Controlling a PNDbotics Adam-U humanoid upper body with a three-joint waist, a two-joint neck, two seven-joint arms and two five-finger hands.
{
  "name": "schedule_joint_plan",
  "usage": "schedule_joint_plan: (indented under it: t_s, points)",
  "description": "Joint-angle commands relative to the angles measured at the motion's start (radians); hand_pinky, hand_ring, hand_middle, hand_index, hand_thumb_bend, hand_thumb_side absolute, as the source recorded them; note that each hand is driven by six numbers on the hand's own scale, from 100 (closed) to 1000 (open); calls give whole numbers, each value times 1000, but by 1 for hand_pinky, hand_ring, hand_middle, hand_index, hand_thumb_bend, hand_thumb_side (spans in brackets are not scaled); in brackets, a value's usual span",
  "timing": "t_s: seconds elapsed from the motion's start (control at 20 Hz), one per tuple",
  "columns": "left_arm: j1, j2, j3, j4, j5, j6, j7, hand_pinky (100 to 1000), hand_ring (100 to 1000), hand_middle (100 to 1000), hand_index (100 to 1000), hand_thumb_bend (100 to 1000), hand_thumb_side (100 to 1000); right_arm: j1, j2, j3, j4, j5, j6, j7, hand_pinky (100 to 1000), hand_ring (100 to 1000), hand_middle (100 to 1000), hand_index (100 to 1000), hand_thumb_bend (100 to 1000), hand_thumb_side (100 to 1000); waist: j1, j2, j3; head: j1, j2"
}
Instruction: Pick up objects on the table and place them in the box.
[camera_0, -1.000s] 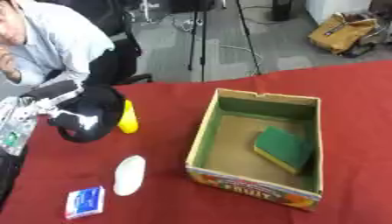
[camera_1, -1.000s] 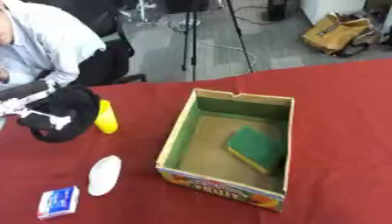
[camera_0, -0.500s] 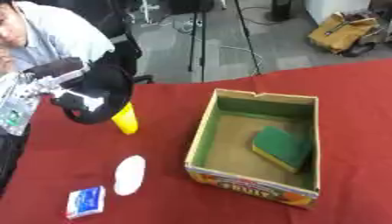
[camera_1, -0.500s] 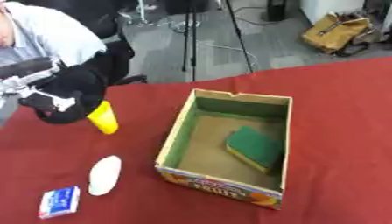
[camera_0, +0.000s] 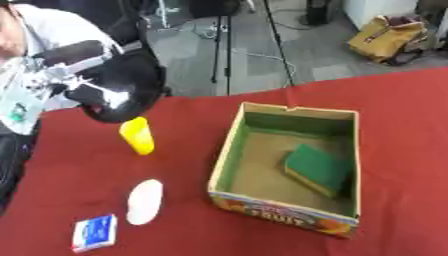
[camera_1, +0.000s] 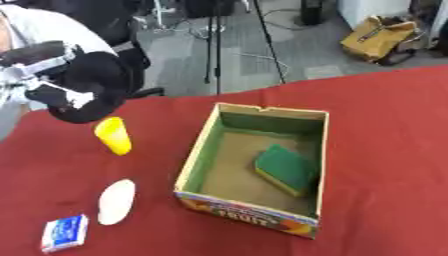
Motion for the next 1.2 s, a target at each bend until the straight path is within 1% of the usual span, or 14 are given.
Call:
schedule_joint_plan:
  t_s: [0.05, 0.2, 0.25, 0.4, 0.75, 0.95, 1.2]
  points:
    - [-41, -4, -9, -30, 20, -9, -7, 100, 254, 209, 381, 100, 247, -7, -23, 4, -11, -11, 4, 1, 885, 833, 637, 644, 100, 1000, -5, -29, -3, -3, 10]
    - [-55, -26, -21, -40, 28, -17, -7, 100, 255, 209, 380, 100, 247, -5, -22, 5, -11, -17, 3, 4, 885, 834, 637, 644, 100, 1000, -6, -31, -12, -15, 11]
    - [-58, -34, -25, -44, 30, -20, -6, 100, 257, 208, 375, 100, 249, -5, -22, 6, -11, -18, 3, 4, 867, 833, 636, 643, 100, 1000, -6, -32, -16, -19, 11]
    - [-73, -75, -38, -56, 45, -30, 2, 100, 259, 204, 368, 100, 254, -5, -21, 9, -11, -26, 2, 7, 868, 833, 636, 643, 100, 1000, -8, -35, -26, -34, 11]
    - [-94, -127, -57, -59, 54, -30, 27, 100, 257, 202, 365, 100, 258, -7, -22, 15, -11, -42, 3, 14, 867, 833, 636, 642, 100, 1000, -10, -39, -45, -50, 14]
    - [-102, -156, -61, -39, 28, -36, 41, 100, 258, 201, 365, 100, 259, -8, -20, 20, -11, -48, 3, 22, 868, 832, 636, 642, 100, 1000, -11, -40, -59, -47, 14]
    - [-114, -188, -59, 1, -20, -50, 91, 100, 256, 201, 366, 100, 262, -11, -18, 24, -11, -57, 5, 30, 868, 832, 636, 642, 100, 1000, -10, -40, -77, -38, 8]
